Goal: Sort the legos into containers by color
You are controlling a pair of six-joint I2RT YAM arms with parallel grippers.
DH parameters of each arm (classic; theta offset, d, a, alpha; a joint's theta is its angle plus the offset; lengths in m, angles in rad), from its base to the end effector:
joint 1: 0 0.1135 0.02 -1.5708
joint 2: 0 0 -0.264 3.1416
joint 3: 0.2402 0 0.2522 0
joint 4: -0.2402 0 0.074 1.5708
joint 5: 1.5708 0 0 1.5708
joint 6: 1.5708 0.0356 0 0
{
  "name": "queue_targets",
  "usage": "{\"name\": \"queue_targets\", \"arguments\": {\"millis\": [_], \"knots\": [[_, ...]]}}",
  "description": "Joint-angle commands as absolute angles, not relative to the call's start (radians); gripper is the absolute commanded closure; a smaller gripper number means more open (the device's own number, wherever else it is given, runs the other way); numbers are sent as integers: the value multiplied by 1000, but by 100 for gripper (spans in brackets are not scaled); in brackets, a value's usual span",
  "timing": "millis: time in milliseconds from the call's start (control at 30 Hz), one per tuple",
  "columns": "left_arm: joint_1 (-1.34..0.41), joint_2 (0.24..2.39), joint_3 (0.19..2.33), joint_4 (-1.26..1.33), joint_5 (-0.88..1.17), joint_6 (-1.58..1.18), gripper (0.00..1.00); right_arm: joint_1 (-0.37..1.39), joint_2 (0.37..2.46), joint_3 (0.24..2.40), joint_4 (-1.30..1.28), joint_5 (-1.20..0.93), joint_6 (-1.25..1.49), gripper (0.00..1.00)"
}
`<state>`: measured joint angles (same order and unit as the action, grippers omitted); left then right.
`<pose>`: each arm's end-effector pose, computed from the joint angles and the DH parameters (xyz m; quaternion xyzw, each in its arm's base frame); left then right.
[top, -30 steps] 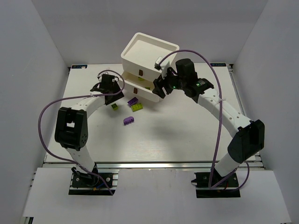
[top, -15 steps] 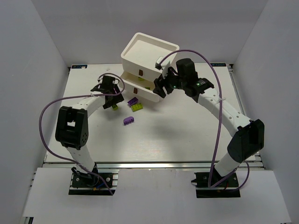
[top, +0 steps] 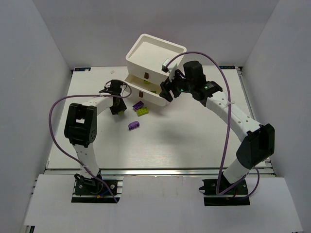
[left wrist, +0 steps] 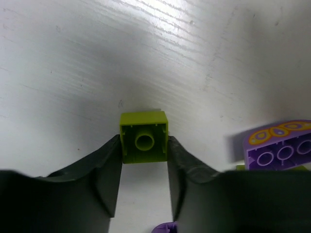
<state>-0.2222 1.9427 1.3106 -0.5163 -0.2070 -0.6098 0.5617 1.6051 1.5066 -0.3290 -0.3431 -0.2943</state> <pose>0.3856 -0.0796 0.1639 -0.2085 0.9502 0.0081 0.2315 0.3123 0.2107 0.3684 -0.4280 0.7156 0.2133 0.5092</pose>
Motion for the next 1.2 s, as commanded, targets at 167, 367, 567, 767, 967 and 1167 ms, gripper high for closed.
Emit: {"name": "queue_targets", "arguments": {"millis": [167,367,567,767,967,1167], "knots": [[-218,1831,1303,-445,-183,-585,81,549,1580,1486,-285,-341,-298,28],[-230,1567,1109,-143,32,-610,94,548,1568,1466,-290,-379,-314,29],[-239,1491,1046,-8,124,-758,99,549,1577,1460,-298,-396,-324,50],[-239,1564,1113,110,192,-859,98,554,1571,1453,-307,-405,-336,90],[-239,1695,1248,161,212,-922,95,557,1559,1434,-302,-397,-342,90],[-239,1736,1298,115,203,-930,56,551,1537,1410,-291,-387,-344,81]]}}
